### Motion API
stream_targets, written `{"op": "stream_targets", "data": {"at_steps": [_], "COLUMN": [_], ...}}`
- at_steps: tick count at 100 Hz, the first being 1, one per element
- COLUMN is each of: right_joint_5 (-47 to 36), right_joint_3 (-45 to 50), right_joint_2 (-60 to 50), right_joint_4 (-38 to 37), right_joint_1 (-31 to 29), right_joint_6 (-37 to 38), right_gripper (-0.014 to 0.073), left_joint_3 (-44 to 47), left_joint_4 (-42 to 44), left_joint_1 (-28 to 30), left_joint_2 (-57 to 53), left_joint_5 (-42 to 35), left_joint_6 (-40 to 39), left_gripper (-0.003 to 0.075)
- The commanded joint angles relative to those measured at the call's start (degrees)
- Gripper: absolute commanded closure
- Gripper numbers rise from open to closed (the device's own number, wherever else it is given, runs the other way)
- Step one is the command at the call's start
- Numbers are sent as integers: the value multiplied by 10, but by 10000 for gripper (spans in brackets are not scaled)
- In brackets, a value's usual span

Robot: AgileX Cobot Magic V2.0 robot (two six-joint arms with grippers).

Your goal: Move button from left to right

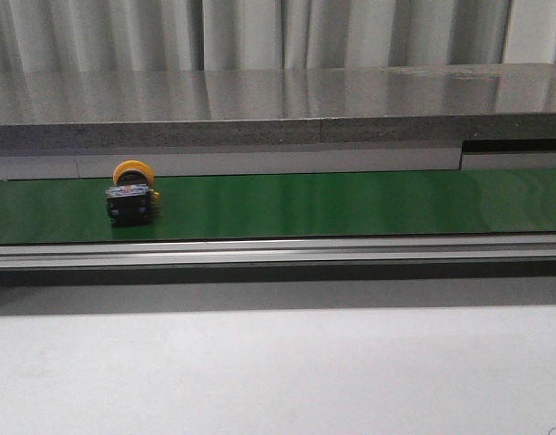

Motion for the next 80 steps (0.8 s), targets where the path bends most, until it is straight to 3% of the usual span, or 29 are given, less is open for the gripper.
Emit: {"op": "stream_targets", "data": {"at_steps": [1, 37, 80], "right_joint_5": [-45, -18, 237], "right_joint_3": [-9, -77, -279], "right_joint_2": [-12, -4, 177], "right_joint_4": [-2, 26, 42], "right_joint_1": [0, 0, 0], "right_joint_6": [1, 1, 1], "right_gripper": [662, 662, 662], "left_joint_3": [-16, -16, -16], "left_joint_4": [0, 0, 0], "left_joint_1": [-5, -5, -5], "left_joint_2": [3, 3, 3], "left_joint_5": [-51, -51, -51], "left_joint_6": [-2, -2, -2], "left_gripper": [740, 740, 740]}}
